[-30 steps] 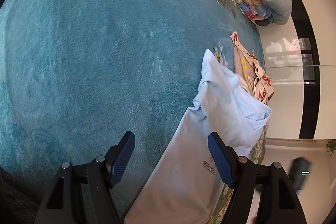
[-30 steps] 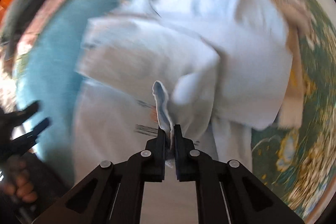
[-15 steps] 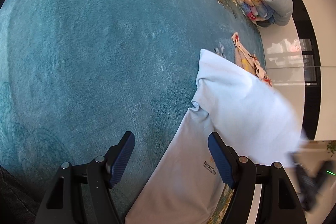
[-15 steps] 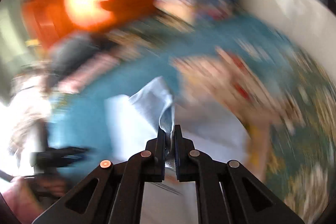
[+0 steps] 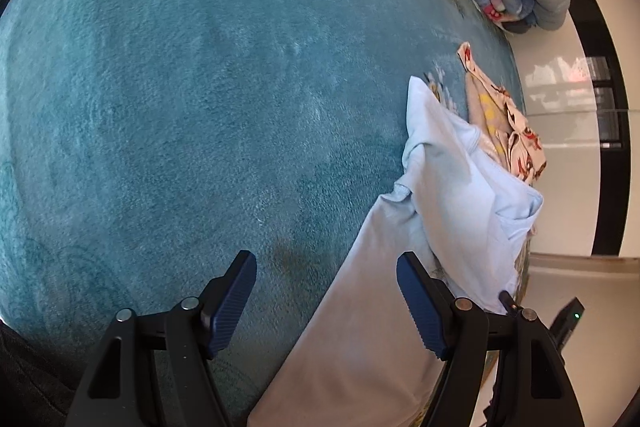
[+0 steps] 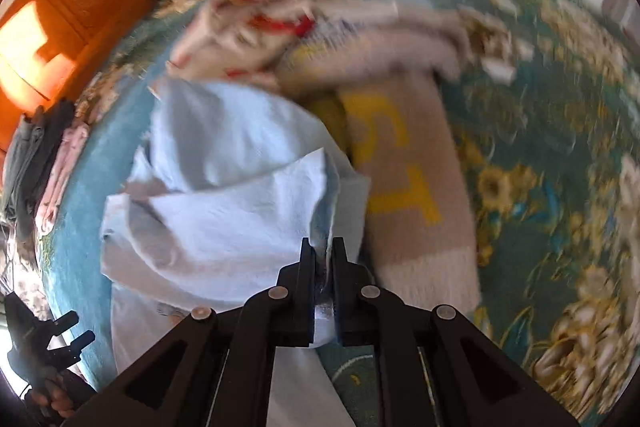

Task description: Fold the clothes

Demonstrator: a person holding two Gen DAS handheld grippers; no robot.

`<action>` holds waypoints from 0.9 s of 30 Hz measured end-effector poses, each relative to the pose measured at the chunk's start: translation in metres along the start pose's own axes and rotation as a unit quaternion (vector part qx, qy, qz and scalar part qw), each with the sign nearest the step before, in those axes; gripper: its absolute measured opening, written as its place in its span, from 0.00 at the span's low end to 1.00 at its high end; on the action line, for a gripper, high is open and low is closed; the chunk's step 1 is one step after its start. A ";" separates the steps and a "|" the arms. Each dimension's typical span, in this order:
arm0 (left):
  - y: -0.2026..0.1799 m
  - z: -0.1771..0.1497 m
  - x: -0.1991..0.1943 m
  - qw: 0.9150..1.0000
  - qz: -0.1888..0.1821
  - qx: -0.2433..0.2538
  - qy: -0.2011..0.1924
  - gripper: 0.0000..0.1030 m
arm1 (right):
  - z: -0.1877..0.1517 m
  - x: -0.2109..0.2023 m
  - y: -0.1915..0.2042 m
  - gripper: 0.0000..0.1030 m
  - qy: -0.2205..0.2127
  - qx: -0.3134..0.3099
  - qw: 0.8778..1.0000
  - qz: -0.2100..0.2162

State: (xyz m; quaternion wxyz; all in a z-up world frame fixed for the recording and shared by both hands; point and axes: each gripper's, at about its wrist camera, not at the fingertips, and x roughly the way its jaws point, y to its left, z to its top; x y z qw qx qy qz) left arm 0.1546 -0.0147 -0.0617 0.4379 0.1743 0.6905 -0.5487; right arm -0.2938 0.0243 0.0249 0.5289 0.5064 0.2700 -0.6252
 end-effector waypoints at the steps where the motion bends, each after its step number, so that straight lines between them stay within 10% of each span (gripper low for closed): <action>1: 0.000 0.000 0.000 1.000 -0.003 0.000 0.001 0.74 | -0.003 0.004 -0.001 0.07 0.004 -0.002 1.000 0.002; 7: -0.007 0.002 0.016 1.000 -0.004 0.001 0.024 0.74 | -0.018 0.003 -0.011 0.38 0.016 -0.011 0.999 0.029; 19: -0.049 -0.045 0.045 0.973 0.094 0.146 0.150 0.73 | -0.150 0.005 -0.051 0.39 0.194 0.025 0.974 0.116; 27: -0.034 -0.075 0.055 0.950 0.151 0.130 0.238 0.72 | -0.187 -0.002 -0.054 0.39 0.204 0.061 0.966 0.144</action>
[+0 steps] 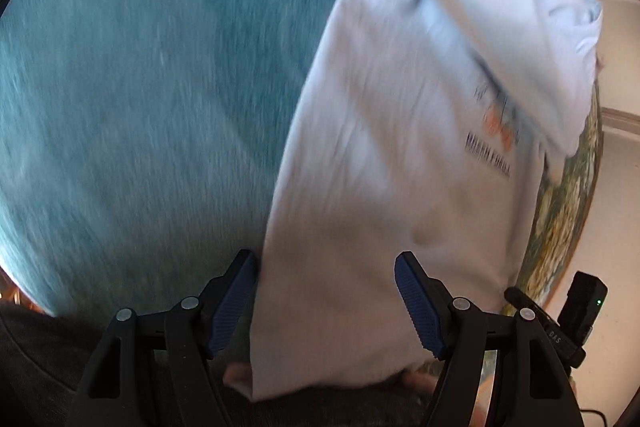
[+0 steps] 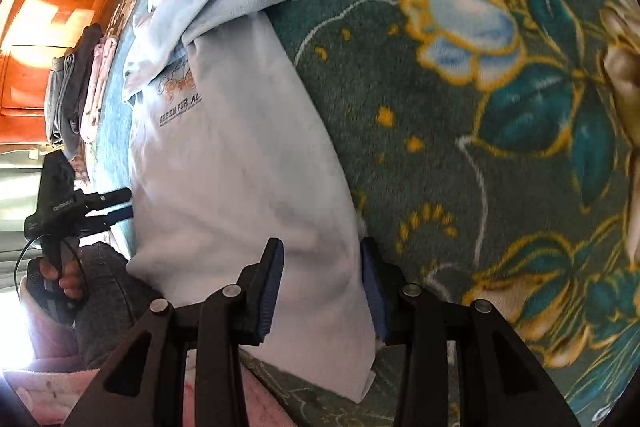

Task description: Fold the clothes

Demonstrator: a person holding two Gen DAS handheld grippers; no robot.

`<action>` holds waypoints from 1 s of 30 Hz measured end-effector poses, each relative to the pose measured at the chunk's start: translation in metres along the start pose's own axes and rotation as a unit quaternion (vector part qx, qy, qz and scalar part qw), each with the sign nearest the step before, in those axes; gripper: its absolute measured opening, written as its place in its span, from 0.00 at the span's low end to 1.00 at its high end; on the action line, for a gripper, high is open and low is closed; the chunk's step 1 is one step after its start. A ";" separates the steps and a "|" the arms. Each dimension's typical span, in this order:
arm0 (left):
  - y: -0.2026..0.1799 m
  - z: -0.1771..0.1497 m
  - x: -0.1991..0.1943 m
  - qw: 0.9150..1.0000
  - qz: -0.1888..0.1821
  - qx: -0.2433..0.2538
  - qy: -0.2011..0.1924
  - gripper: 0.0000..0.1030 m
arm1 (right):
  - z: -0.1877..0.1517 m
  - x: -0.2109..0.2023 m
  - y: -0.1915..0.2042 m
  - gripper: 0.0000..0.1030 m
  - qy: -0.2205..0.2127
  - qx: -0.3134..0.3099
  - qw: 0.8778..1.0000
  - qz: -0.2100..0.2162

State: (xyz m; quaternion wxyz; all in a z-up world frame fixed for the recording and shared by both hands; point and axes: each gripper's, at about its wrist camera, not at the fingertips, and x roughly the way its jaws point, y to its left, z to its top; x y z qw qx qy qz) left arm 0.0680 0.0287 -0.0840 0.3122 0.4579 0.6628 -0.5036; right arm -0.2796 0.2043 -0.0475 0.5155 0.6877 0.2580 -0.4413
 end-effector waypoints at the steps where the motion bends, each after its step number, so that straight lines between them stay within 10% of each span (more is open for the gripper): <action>1: 0.003 -0.002 0.001 1.000 -0.003 -0.005 0.006 0.69 | -0.004 0.001 0.001 0.39 0.004 -0.001 1.000 0.002; 6: 0.009 -0.011 0.001 1.000 0.007 -0.013 0.003 0.32 | -0.020 0.006 0.004 0.35 0.001 0.007 1.000 -0.006; 8: 0.009 -0.015 0.000 1.000 -0.003 -0.011 -0.002 0.16 | -0.022 0.008 0.009 0.16 0.004 0.003 1.000 -0.019; 13: 0.016 -0.019 -0.025 0.996 -0.054 -0.014 -0.066 0.06 | -0.013 -0.001 0.020 0.03 -0.004 0.015 0.999 0.031; 22: 0.035 0.001 -0.076 0.968 -0.114 -0.013 -0.224 0.10 | 0.049 -0.042 0.049 0.03 -0.117 -0.015 0.991 0.070; 24: 0.041 0.000 -0.069 0.973 -0.103 -0.020 -0.207 0.18 | 0.060 -0.037 0.051 0.04 -0.116 -0.014 0.991 0.058; 26: 0.043 0.002 -0.062 0.978 -0.092 -0.030 -0.184 0.52 | 0.072 -0.032 0.054 0.06 -0.114 -0.011 0.992 0.048; 28: 0.040 0.002 -0.059 0.983 -0.097 -0.036 -0.150 0.65 | 0.081 -0.029 0.055 0.07 -0.111 -0.010 0.993 0.040; 30: 0.038 0.000 -0.051 0.989 -0.094 -0.027 -0.112 0.67 | 0.079 -0.036 0.049 0.32 -0.106 -0.015 0.994 0.037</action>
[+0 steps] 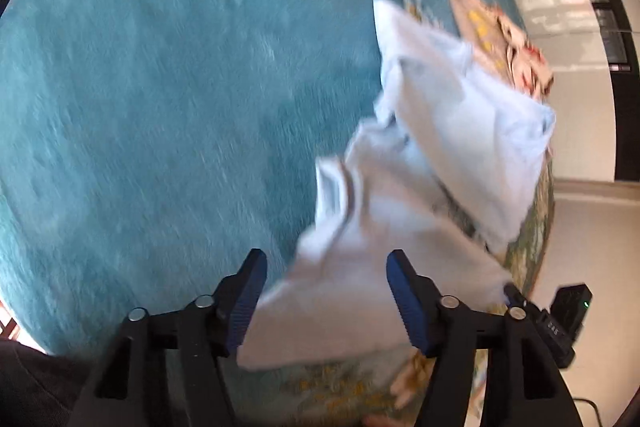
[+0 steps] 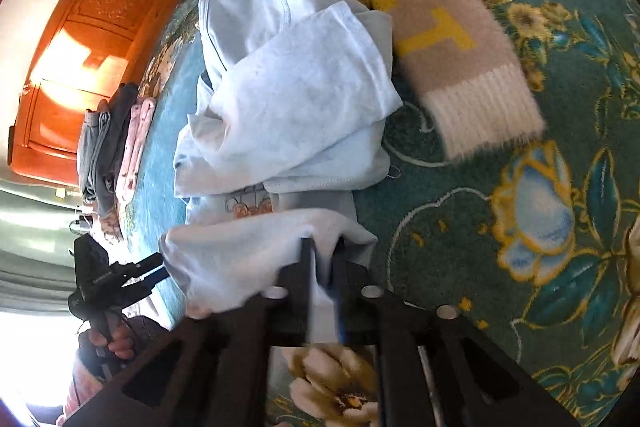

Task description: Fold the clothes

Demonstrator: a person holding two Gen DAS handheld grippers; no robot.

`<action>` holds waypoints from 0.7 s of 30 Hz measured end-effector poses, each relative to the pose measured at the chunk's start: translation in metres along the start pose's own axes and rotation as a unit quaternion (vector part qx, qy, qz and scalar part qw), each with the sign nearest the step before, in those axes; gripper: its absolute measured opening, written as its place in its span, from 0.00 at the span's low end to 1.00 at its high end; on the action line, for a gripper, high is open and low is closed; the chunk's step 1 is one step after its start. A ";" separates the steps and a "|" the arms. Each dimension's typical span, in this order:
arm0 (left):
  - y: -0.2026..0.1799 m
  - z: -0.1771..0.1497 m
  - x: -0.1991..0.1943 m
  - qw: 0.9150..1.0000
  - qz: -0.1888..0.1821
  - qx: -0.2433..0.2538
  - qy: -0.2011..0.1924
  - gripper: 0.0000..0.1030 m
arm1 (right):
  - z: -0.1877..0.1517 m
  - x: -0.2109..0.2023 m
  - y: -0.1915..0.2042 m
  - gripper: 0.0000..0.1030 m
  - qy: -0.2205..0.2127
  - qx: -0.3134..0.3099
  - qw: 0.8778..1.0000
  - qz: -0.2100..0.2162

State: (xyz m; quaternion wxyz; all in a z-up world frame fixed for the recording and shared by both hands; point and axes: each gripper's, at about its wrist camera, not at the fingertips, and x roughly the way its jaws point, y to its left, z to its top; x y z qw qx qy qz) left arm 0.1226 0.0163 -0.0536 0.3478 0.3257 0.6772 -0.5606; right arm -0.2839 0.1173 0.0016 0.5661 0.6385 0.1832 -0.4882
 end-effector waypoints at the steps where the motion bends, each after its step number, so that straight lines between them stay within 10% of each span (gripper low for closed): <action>1: -0.002 -0.003 0.006 1.000 0.009 0.007 0.021 0.69 | -0.005 -0.006 -0.003 0.46 0.003 -0.003 1.000 -0.002; 9: -0.021 -0.019 0.029 0.990 0.093 0.071 0.082 0.65 | -0.027 0.019 -0.024 0.48 0.040 -0.010 0.998 -0.053; 12: -0.020 -0.025 0.029 0.987 0.114 0.077 0.088 0.24 | -0.029 0.024 -0.019 0.30 0.045 0.002 0.997 -0.059; 13: -0.019 -0.027 0.027 0.987 0.106 0.074 0.091 0.09 | -0.030 0.023 -0.016 0.04 0.050 0.005 0.997 -0.054; 21: -0.013 -0.039 -0.047 0.997 0.019 0.076 0.006 0.01 | -0.029 -0.025 0.045 0.03 0.037 -0.036 0.995 0.090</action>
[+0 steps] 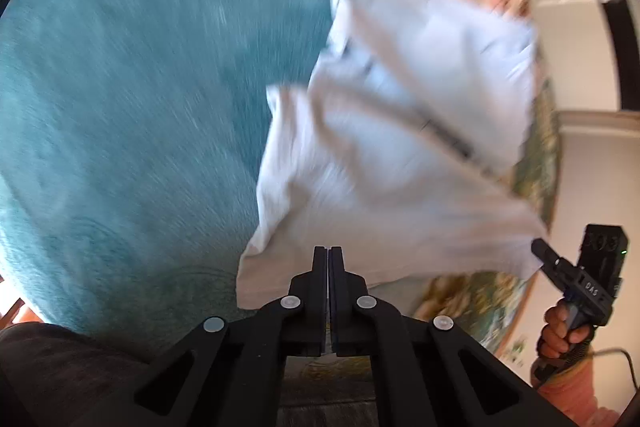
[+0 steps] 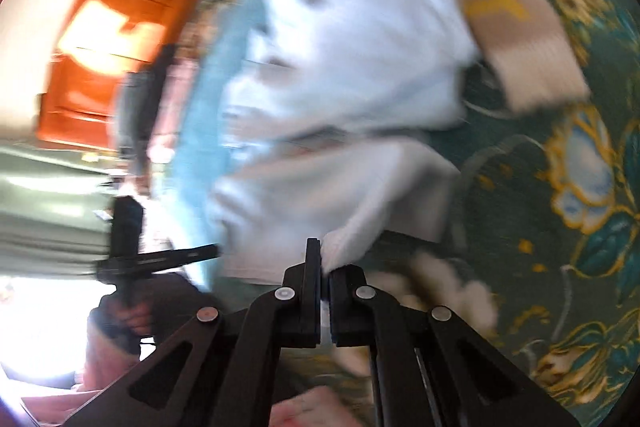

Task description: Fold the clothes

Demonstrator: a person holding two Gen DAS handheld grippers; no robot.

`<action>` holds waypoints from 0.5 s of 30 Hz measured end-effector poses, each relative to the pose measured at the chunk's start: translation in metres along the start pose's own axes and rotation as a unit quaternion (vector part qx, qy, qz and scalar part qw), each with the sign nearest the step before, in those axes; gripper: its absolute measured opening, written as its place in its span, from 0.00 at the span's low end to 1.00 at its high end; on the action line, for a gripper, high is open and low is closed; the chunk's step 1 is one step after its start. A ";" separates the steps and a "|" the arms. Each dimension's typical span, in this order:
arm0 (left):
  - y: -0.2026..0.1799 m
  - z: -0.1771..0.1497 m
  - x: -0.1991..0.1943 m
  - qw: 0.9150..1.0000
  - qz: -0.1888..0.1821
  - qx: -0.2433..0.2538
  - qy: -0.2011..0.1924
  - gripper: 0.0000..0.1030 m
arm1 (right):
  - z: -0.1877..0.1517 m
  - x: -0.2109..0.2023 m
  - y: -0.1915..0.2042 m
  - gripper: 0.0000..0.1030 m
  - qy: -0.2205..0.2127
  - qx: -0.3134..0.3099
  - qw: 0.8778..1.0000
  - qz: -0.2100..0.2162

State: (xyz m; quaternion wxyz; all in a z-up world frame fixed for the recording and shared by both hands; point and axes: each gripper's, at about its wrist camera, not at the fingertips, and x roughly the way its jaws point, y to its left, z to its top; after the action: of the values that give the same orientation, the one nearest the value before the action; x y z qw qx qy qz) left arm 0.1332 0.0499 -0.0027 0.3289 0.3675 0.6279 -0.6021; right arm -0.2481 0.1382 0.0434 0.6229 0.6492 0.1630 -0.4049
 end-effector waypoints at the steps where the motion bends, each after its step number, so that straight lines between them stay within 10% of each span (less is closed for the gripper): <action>1: 0.004 -0.001 -0.011 1.000 0.003 -0.001 -0.014 0.01 | 0.000 -0.007 0.005 0.03 -0.006 -0.006 1.000 0.010; 6: 0.023 -0.003 0.003 0.999 0.038 -0.017 -0.003 0.06 | 0.001 -0.020 0.020 0.03 -0.022 -0.020 0.999 0.013; 9: 0.018 0.003 0.030 0.997 0.072 -0.013 0.031 0.45 | 0.001 -0.012 0.020 0.03 -0.024 -0.003 1.000 0.010; 15: 0.006 0.008 0.063 0.992 0.106 0.016 0.063 0.49 | -0.005 -0.014 0.016 0.03 -0.027 0.006 1.000 0.002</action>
State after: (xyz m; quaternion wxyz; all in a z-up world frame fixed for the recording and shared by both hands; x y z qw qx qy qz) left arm 0.1058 0.0461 -0.0599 0.3443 0.4742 0.5958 -0.5492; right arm -0.2434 0.1440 0.0637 0.6242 0.6420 0.1421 -0.4220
